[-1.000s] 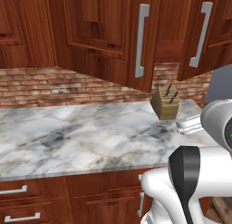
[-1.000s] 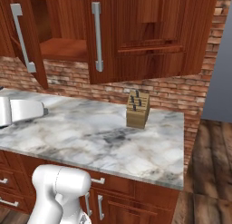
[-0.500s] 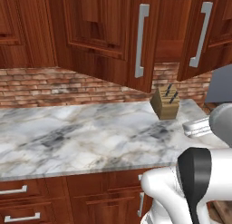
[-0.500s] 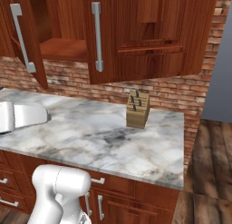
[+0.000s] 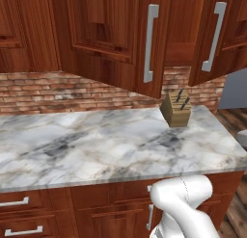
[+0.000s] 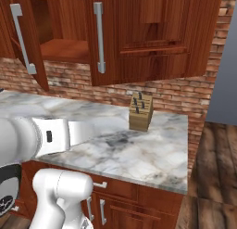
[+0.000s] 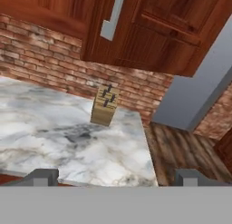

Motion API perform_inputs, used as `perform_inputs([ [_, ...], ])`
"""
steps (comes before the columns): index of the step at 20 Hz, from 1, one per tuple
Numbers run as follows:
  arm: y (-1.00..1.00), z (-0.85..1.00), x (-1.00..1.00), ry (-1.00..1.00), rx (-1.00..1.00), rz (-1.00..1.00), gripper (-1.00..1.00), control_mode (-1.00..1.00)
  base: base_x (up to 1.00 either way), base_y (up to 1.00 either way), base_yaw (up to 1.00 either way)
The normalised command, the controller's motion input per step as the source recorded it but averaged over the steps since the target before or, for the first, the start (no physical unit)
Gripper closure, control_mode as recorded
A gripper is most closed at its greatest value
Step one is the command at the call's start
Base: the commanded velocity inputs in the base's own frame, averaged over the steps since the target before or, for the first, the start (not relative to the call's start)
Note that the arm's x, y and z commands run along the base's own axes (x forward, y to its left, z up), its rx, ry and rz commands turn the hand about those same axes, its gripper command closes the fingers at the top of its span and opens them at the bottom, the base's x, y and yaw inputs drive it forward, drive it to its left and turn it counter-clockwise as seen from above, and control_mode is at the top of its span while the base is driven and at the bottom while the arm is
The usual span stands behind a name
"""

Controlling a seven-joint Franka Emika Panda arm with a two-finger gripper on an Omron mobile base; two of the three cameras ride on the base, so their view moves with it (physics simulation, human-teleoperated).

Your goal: Close all open cabinet doors.

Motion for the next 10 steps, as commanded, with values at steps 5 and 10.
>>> perform_inputs([
  [5, -0.76, 0.05, 0.0, -0.2, 0.05, 0.22, -1.0, -1.0, 0.0, 0.0, 0.0],
  [10, -0.27, 0.13, 0.28, -0.3, 0.03, 0.19, -1.0, -1.0, 0.0, 0.0, 0.0],
])
